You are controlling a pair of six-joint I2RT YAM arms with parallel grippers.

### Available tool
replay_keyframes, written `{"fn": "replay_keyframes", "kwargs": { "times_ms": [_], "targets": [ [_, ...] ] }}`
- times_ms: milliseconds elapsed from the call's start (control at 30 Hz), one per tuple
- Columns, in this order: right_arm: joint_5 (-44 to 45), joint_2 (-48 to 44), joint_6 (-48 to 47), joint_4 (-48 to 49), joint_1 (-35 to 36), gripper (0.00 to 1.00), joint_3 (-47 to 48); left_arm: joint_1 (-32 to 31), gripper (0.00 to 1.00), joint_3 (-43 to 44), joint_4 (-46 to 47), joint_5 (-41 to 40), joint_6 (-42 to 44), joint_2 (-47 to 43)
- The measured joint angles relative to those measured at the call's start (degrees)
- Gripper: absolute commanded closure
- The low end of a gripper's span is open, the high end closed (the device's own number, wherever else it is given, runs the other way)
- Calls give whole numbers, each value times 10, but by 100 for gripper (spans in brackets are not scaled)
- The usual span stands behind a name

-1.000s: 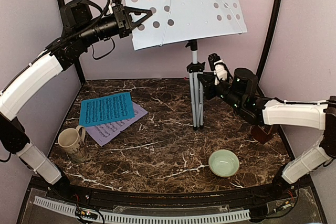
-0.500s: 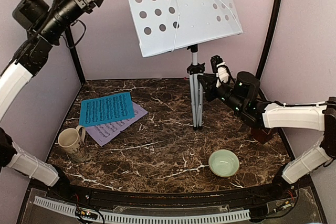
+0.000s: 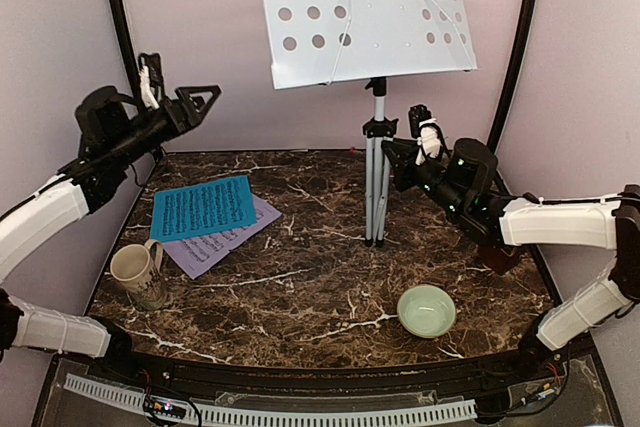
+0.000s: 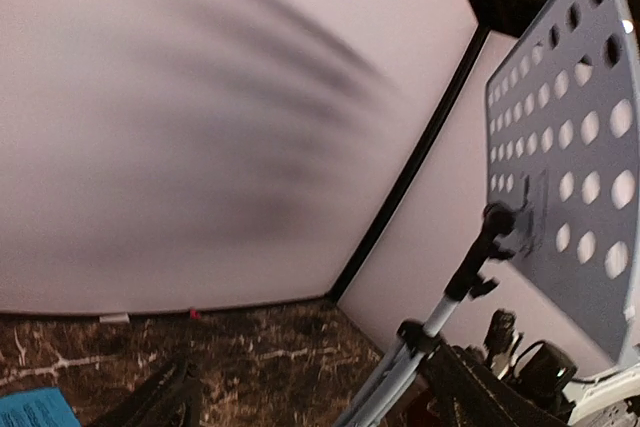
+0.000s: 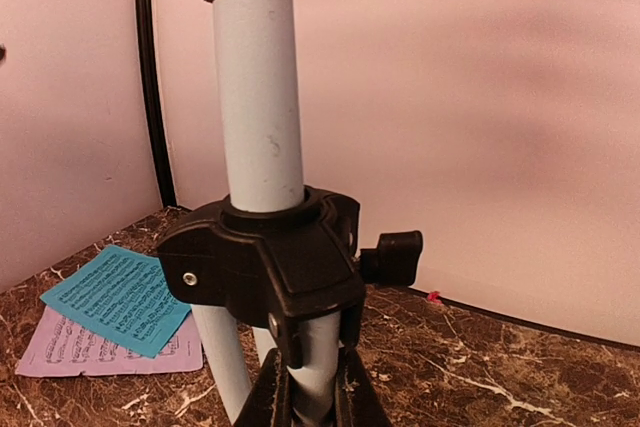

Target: Set up the instrument practice props

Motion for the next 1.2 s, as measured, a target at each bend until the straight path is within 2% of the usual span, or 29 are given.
{"fn": "replay_keyframes", "kwargs": {
  "times_ms": [133, 267, 500, 733, 1067, 1200],
  "targets": [
    [0, 3, 4, 5, -1, 100, 0, -14, 20, -78, 24, 40, 13, 94],
    [-1, 11, 6, 9, 0, 100, 6, -71, 27, -79, 50, 51, 52, 179],
    [1, 38, 4, 9, 8, 100, 33, -175, 31, 11, 82, 46, 113, 311],
    [3, 48, -8, 9, 22, 100, 42, -226, 31, 83, 89, 25, 141, 385],
    [15, 49, -11, 9, 27, 100, 42, -247, 40, 160, 88, -16, 144, 480],
    [17, 49, -11, 9, 28, 100, 42, -247, 48, 200, 80, -24, 148, 510]
  ]
}}
